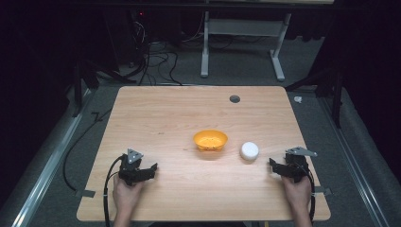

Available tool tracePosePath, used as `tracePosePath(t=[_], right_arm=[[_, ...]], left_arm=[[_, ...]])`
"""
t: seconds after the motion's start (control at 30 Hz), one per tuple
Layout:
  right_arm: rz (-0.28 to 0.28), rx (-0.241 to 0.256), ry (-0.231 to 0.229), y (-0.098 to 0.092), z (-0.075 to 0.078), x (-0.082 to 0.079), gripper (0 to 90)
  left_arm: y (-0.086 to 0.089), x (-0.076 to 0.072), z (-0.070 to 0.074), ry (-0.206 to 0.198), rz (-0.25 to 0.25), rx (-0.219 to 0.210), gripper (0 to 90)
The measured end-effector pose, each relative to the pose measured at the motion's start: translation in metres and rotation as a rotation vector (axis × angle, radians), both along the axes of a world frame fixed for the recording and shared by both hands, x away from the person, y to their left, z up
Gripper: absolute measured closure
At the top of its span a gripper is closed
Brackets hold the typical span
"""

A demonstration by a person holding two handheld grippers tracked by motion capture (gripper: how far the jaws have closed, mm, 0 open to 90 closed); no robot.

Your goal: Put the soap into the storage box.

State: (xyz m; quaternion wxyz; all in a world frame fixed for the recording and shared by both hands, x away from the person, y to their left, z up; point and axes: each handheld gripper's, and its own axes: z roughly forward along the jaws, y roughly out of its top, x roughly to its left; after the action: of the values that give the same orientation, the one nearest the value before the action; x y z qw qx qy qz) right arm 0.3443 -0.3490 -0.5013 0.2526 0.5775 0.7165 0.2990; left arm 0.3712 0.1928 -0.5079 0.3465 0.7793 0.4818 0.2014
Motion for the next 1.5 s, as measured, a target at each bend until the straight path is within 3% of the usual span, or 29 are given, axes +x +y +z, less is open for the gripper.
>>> tracePosePath(t=[0.33, 0.67, 1.23, 1.5], right_arm=[[-0.003, 0.0, 0.002, 0.0, 0.0, 0.0, 27.4], [0.035, 0.006, 0.011, -0.001, 0.0, 0.001, 23.2], [0.052, 0.105, -0.02, 0.003, 0.005, -0.013, 23.6], [0.093, 0.104, -0.024, 0.013, 0.007, -0.02, 23.0]], left_arm=[[0.0, 0.0, 0.0, 0.0, 0.0, 0.0, 20.6], [0.0, 0.0, 0.0, 0.0, 0.0, 0.0, 20.6], [0.0, 0.0, 0.0, 0.001, -0.001, 0.002, 20.6], [0.0, 0.0, 0.0, 0.001, -0.001, 0.002, 20.7]])
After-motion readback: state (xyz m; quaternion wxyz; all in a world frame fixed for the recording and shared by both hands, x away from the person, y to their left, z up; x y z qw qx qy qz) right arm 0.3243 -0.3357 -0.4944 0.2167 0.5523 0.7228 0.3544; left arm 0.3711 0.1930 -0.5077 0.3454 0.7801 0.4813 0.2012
